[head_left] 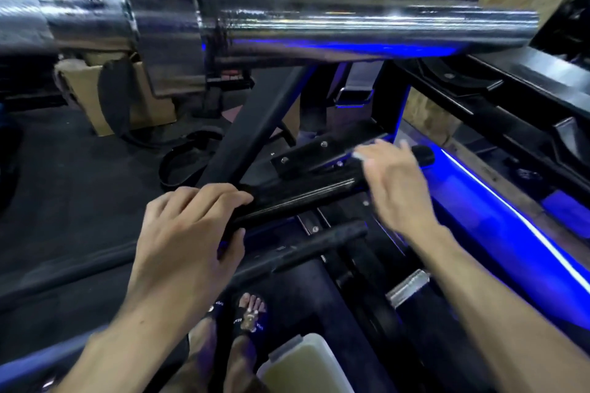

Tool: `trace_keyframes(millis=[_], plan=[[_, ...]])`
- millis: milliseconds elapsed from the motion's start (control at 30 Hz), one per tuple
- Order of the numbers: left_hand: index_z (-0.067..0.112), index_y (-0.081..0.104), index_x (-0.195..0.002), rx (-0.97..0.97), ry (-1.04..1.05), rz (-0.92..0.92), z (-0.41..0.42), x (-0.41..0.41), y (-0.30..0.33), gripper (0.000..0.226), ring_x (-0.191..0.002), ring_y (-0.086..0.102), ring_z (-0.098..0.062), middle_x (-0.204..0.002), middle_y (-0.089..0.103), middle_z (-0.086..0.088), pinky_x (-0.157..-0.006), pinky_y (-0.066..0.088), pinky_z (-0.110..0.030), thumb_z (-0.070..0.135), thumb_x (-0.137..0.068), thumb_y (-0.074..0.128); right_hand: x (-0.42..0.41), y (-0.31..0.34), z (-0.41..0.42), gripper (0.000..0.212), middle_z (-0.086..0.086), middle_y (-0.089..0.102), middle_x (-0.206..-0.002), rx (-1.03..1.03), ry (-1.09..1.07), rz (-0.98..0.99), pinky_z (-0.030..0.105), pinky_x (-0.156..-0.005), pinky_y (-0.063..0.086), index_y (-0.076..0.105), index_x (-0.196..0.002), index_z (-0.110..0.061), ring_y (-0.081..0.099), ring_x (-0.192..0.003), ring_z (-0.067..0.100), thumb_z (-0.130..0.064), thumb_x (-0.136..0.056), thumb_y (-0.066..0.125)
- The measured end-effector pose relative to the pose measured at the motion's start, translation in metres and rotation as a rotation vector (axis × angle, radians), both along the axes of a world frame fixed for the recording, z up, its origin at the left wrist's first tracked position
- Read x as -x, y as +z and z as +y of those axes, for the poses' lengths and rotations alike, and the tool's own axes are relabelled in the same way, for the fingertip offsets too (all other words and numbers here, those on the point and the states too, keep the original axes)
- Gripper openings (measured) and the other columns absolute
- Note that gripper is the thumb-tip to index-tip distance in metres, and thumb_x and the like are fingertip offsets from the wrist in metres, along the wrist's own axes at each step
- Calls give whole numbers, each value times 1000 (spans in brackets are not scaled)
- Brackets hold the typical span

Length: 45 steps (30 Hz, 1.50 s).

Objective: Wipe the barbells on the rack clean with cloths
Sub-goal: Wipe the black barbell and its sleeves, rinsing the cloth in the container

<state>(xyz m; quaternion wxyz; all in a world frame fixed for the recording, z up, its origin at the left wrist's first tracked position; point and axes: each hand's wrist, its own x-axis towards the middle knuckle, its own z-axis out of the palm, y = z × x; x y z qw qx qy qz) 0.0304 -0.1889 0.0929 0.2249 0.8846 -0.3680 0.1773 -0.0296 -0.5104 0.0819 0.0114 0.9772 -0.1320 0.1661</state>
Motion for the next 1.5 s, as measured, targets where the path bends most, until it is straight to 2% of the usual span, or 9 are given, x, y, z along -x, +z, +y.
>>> trace_keyframes(millis=[100,333,467,800,967,1067,1167,1367,1500], plan=[[25,69,-117,-5,18,33,-2,-3,3,38,-94,61,-21,-115,68,11,-92,33,-34,22,-80,75,-8,-1,24,44,10,69,-125,-41,-141,-144,54,-118,25,71,-120,-9,52,-130,36,-22,-101,33],[29,67,-116,-82,33,92,-1,-10,11,40,-92,59,-18,-112,66,15,-87,32,-31,32,-76,72,-17,2,82,48,2,58,-144,79,253,-60,47,-124,23,54,-145,-15,44,-142,25,-28,-104,33],[37,63,-119,-188,15,124,-9,-15,26,44,-98,56,-11,-110,60,22,-95,31,-28,36,-76,74,3,6,-3,32,2,54,-129,153,-5,17,49,-102,36,49,-130,-24,47,-124,32,-15,-100,42],[38,57,-128,-269,-139,150,-62,-32,22,57,-111,56,-9,-117,55,21,-94,40,-31,65,-79,68,2,5,12,53,2,51,-148,265,106,106,48,-120,25,51,-145,-22,37,-144,26,-24,-97,27],[39,54,-134,-269,-183,207,-62,-40,23,57,-116,52,-4,-120,53,25,-100,36,-29,66,-84,63,4,9,-54,56,1,65,-132,-41,-262,-98,42,-124,11,69,-122,-19,42,-140,26,-33,-100,20],[37,53,-137,-262,-204,279,-61,-43,29,57,-116,52,-3,-124,54,25,-103,38,-31,63,-87,63,-15,3,-1,43,6,74,-112,61,-40,-128,51,-111,34,74,-102,-14,59,-116,31,-25,-94,33],[37,52,-139,-279,-215,313,-58,-46,29,59,-117,54,-6,-126,55,25,-104,40,-32,65,-87,58,-12,7,7,44,5,71,-123,163,276,26,51,-116,36,72,-121,-15,61,-123,30,-18,-94,37],[38,51,-140,-303,-234,341,-58,-47,30,76,-114,56,-7,-125,56,25,-103,42,-34,76,-77,36,0,19,-62,66,11,72,-112,-76,-169,-3,48,-121,21,75,-110,-13,59,-120,35,-39,-94,16],[40,49,-141,-321,-230,394,-57,-50,33,75,-119,58,-13,-127,60,25,-104,44,-36,76,-78,33,-4,9,14,46,7,71,-121,113,105,-29,56,-115,35,74,-114,-13,59,-126,34,-22,-95,33]])
